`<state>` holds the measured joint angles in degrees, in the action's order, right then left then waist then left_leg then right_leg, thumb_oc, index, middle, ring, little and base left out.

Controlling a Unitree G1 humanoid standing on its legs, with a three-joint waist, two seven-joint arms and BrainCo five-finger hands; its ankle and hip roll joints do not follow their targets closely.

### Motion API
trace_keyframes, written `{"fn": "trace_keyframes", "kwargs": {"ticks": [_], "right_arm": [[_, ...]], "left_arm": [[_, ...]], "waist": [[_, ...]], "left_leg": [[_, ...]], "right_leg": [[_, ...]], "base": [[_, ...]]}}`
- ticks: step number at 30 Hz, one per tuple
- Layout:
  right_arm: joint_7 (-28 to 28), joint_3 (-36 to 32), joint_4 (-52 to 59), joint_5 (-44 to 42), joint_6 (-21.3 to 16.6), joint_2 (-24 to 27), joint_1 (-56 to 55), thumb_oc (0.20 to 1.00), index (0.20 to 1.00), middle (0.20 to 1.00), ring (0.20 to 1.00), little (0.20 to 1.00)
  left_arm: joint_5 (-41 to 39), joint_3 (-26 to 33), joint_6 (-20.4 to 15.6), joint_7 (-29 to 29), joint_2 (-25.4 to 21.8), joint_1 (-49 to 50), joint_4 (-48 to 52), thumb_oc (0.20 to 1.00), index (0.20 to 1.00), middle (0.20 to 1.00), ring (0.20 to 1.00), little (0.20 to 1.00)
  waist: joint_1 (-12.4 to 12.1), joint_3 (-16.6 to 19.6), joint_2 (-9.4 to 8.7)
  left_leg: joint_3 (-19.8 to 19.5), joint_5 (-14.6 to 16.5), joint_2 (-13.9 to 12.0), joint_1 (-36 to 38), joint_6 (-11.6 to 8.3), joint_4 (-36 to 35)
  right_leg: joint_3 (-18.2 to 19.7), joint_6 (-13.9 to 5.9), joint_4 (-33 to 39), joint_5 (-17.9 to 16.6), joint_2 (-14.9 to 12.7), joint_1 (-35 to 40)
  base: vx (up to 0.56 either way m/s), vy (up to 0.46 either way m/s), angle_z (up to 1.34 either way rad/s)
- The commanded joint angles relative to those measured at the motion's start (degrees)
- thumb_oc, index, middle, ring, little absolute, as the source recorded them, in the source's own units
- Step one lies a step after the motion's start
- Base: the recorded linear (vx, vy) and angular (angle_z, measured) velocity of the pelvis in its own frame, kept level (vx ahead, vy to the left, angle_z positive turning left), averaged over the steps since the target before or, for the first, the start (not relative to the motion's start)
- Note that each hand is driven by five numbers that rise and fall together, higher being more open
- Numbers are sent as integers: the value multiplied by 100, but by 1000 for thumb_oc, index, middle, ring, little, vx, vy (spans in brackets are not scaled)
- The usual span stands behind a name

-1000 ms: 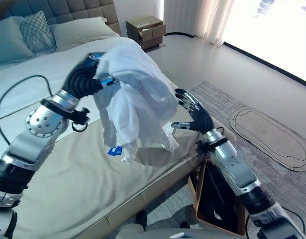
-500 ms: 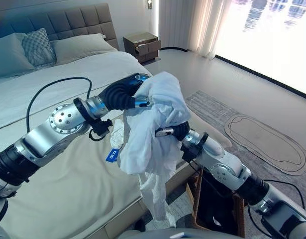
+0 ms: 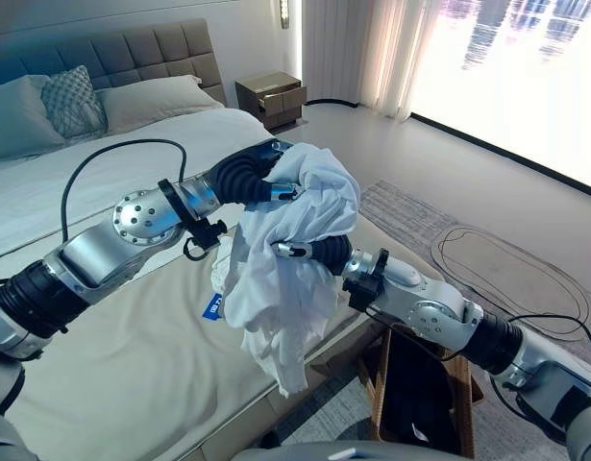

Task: Pick up clothes into the bucket

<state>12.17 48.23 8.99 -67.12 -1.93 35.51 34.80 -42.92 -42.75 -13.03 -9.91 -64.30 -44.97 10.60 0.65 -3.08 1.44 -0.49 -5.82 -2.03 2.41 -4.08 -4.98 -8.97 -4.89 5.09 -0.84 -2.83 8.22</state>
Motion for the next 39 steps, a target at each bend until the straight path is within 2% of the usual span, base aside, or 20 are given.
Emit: {"fn": "trace_keyframes", "kwargs": {"ticks": [1, 8, 10, 11, 12, 18, 19, 21, 23, 27, 28, 30, 33, 34, 35, 39], "right_arm": [[411, 52, 984, -58, -143, -360, 432, 200, 200, 200, 200, 200], [336, -682, 1098, 40, -237, -178, -160, 200, 200, 200, 200, 200], [246, -1144, 1106, 119, -329, -98, -444, 200, 200, 200, 200, 200], [215, -1315, 1090, 140, -359, -85, -546, 200, 200, 200, 200, 200], [171, -1522, 1087, 164, -406, -52, -685, 200, 200, 200, 200, 200], [-210, -2793, 851, 372, -754, -62, -1221, 200, 200, 200, 200, 200], [-213, -2792, 857, 373, -752, -60, -1226, 200, 200, 200, 200, 200], [-454, -3474, 765, 746, -932, -21, -1397, 200, 200, 200, 200, 200], [-700, -3977, 626, 1082, -1079, 36, -1478, 200, 200, 200, 200, 200], [-1155, -4639, 237, 1607, -1286, -9, -1575, 200, 200, 200, 200, 200], [-1156, -4639, 238, 1608, -1285, -9, -1575, 200, 200, 200, 200, 200], [-1624, -5077, -158, 2496, -1398, 141, -1566, 200, 200, 200, 200, 200], [-1984, -5332, -432, 3011, -1423, 197, -1614, 200, 200, 200, 200, 200], [-2115, -5417, -559, 3243, -1461, 196, -1624, 200, 200, 200, 200, 200], [-2477, -5646, -875, 3718, -1487, 219, -1680, 200, 200, 200, 200, 200], [-2997, -5962, -1436, 4097, -1553, 128, -1788, 200, 200, 200, 200, 200]], "left_arm": [[285, 645, -180, 421, 288, -283, -599, 200, 200, 200, 200, 200], [429, 1437, -158, 517, 461, 546, -573, 200, 200, 200, 200, 200], [455, 1825, -140, 545, 580, 989, -536, 200, 200, 200, 200, 200], [474, 1967, -138, 561, 628, 1134, -529, 567, 567, 567, 567, 567], [512, 2143, -133, 586, 686, 1337, -508, 1000, 1000, 1000, 1000, 1000], [774, 3068, -123, 811, 1273, 2276, -653, 1000, 1000, 1000, 1000, 1000], [778, 3073, -120, 813, 1276, 2285, -646, 1000, 1000, 1000, 1000, 1000], [1444, 3607, -183, 1024, 1484, 2741, -674, 1000, 1000, 1000, 1000, 1000], [1809, 3885, -212, 1089, 1634, 3045, -694, 1000, 1000, 1000, 1000, 1000], [2109, 4182, -196, 1117, 2110, 3573, -838, 1000, 1000, 1000, 1000, 1000], [2109, 4183, -195, 1117, 2111, 3574, -837, 1000, 1000, 1000, 1000, 1000], [2233, 4338, -179, 1089, 2461, 3982, -1011, 1000, 1000, 1000, 1000, 1000], [2272, 4404, -147, 1110, 2753, 4257, -1180, 1000, 1000, 1000, 1000, 1000], [2301, 4413, -129, 1132, 2898, 4353, -1322, 1000, 1000, 1000, 1000, 1000], [2481, 4408, -81, 1225, 3195, 4551, -1703, 1000, 1000, 1000, 1000, 1000], [3026, 4327, -27, 1512, 3557, 4743, -2581, 1000, 1000, 1000, 1000, 1000]], "waist": [[41, 26, -408], [67, 26, -415], [69, 14, -426], [73, 11, -423], [80, 15, -419], [99, 48, -424], [100, 48, -421], [101, 81, -418], [110, 99, -404], [99, 104, -376], [99, 104, -375], [85, 90, -355], [70, 60, -331], [67, 36, -323], [59, -21, -302], [43, -152, -231]], "left_leg": [[192, 601, 76, 448, 28, 173], [180, 599, 44, 437, 13, 174], [172, 592, 36, 423, 8, 172], [174, 590, 34, 419, 7, 169], [176, 590, 33, 418, 6, 165], [183, 609, 22, 443, 11, 151], [183, 610, 21, 446, 11, 151], [194, 641, 24, 475, 15, 139], [186, 668, 27, 499, 24, 130], [190, 706, 38, 523, 49, 118], [190, 706, 38, 524, 49, 118], [180, 724, 59, 510, 71, 119], [160, 731, 69, 477, 89, 130], [152, 735, 85, 459, 98, 136], [131, 734, 108, 406, 117, 155], [90, 718, 143, 222, 146, 225]], "right_leg": [[151, -138, -222, 103, -108, -162], [126, -122, -218, 130, -79, -164], [114, -117, -208, 139, -68, -168], [111, -113, -210, 142, -64, -172], [101, -109, -206, 147, -60, -169], [84, -107, -177, 164, -57, -134], [84, -107, -177, 165, -56, -131], [84, -102, -168, 184, -55, -108], [75, -99, -164, 202, -53, -85], [71, -91, -163, 220, -59, -67], [71, -91, -164, 220, -59, -67], [62, -87, -173, 230, -63, -81], [48, -85, -187, 242, -69, -109], [54, -81, -197, 245, -69, -131], [49, -74, -224, 251, -79, -188], [43, -65, -334, 263, -106, -388]], "base": [[0, 0, 0], [0, -4, 0], [0, 0, 0], [0, 0, 0], [0, 0, 0], [6, 0, 0], [0, 0, 0], [43, 7, -1], [42, 10, -1], [9, 3, 0], [0, 0, 0], [0, 0, 0], [0, 0, 0], [0, 0, 0], [0, 0, 0], [-39, 13, 2]]}}
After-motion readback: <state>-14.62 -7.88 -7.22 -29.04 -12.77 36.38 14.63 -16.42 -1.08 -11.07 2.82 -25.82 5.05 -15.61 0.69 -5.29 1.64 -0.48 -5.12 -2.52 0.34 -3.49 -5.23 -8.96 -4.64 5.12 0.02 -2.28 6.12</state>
